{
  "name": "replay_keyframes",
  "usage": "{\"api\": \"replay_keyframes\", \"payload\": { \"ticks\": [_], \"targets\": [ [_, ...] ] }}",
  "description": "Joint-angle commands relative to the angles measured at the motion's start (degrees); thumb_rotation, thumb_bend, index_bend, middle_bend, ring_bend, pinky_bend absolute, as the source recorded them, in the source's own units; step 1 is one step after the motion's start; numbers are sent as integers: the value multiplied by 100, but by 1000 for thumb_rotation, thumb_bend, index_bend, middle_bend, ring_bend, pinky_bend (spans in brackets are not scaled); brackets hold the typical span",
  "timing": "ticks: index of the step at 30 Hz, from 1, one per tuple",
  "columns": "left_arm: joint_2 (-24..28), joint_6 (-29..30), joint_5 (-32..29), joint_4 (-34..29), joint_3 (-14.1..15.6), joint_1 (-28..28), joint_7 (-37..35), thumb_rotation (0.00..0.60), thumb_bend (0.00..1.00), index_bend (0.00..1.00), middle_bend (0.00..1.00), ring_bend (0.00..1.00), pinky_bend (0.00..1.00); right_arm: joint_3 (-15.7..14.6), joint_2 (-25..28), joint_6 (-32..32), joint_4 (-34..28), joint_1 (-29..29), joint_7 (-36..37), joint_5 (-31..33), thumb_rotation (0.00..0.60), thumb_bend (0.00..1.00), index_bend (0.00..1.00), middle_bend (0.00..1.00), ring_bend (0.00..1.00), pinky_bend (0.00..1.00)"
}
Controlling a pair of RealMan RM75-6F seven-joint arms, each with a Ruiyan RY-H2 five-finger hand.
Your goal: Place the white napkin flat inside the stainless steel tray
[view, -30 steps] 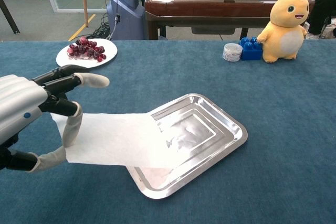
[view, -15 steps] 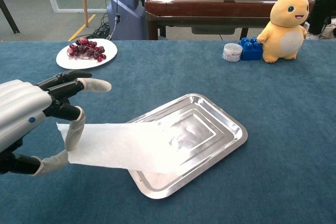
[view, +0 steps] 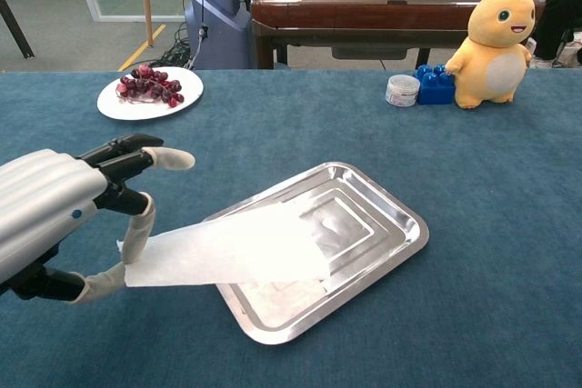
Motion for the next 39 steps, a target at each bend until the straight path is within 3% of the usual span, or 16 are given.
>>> {"api": "replay_keyframes", "payload": {
  "ticks": [1,21,39],
  "targets": [
    [-20,-24,-19,23,-14,-11,23,600,657,637,138,52,311,3,12,16,-11,-10,12,-9,600,189,520,299,185,103],
    [-151,-253,-173,194,-104,-141,184,600,657,628,138,52,311,25,120,203,-135,-98,138,-106,600,189,520,299,185,103],
    [-210,-262,-83,160,26,-143,310,600,656,624,138,52,311,69,220,340,-202,-177,330,-127,600,189,520,299,185,103]
  ]
}}
